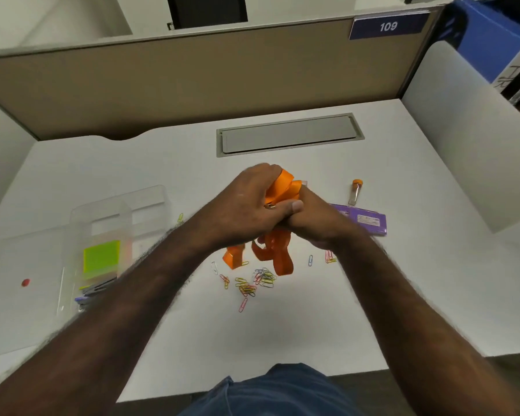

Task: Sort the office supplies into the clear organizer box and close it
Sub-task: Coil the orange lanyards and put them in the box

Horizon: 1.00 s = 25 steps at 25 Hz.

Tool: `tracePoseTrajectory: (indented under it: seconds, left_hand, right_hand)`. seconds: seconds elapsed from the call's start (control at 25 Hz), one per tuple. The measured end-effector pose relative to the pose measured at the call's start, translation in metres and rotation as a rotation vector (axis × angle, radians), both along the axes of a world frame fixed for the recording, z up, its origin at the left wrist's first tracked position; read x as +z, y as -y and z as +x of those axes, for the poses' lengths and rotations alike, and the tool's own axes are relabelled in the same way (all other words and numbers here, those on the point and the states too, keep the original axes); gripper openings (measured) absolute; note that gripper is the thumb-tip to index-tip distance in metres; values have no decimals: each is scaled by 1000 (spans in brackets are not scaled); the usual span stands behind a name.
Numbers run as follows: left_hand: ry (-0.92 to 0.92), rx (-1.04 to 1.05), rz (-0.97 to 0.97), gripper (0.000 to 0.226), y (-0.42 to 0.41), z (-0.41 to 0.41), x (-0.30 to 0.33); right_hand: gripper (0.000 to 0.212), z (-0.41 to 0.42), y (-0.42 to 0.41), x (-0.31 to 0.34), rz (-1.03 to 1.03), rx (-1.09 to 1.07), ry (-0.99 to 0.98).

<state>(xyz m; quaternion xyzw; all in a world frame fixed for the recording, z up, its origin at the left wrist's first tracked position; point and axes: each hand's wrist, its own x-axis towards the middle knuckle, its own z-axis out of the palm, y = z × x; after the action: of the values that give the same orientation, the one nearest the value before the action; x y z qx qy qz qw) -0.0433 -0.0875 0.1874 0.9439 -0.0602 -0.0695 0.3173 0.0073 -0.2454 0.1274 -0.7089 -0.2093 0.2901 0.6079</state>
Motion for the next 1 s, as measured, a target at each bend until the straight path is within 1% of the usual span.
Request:
tracePoseTrajectory:
  seconds: [0.08, 0.16, 0.2, 0.24, 0.32, 0.4, 0.44, 0.48, 0.52, 0.64, 0.76, 0.88, 0.96, 1.0]
  left_hand:
    - [86, 48, 70, 59, -1, -1, -8]
    - [153, 117, 106, 65, -3, -4, -18]
    - [166, 155, 108, 67, -4, -6, -24]
    - [166, 192, 95, 69, -6, -10, -29]
    - [145, 253, 56, 69, -12, -16, -40]
    - [100, 280, -4, 69, -22, -19, -49]
    - [77, 278, -68, 68, -30, -20, -51]
    - [57, 279, -167, 67, -40, -22, -51]
    - [42, 295, -306, 67, -51, -24, -51]
    - [-4, 395, -787, 67, -90, -39, -52]
    - [-260, 415, -1210, 69, -121, -49, -67]
    - [-508, 261, -1573, 70, -139, -62, -85]
    - [-665, 135, -1707, 77, -150, -71, -90]
    - [-705, 93, -1767, 80, -157, -76, -90]
  right_hand:
    - [29, -6, -9, -5, 22, -67, -32]
    - [38, -12, -19, -11, 51, -122, -173]
    - [39, -14, -24, -13, 73, -118, -233]
    - [35, -16, -28, -14, 94, -96, -254]
    - [22, -20, -35, -10, 88, -22, -194]
    - [20, -24, -43, -2, 78, 35, -147]
    - [20, -25, -50, -1, 73, 25, -137]
    - [21, -27, -57, 1, 78, 8, -143]
    - [23, -29, -64, 5, 91, -8, -164]
    - [24, -32, -86, 22, 162, 2, -222]
    - [22, -36, -112, 41, 177, -15, -200]
    - [21, -40, -147, 56, 210, -48, -153]
    - [20, -44, -170, 63, 192, -85, -123]
    - [18, -46, -181, 64, 165, -98, -97]
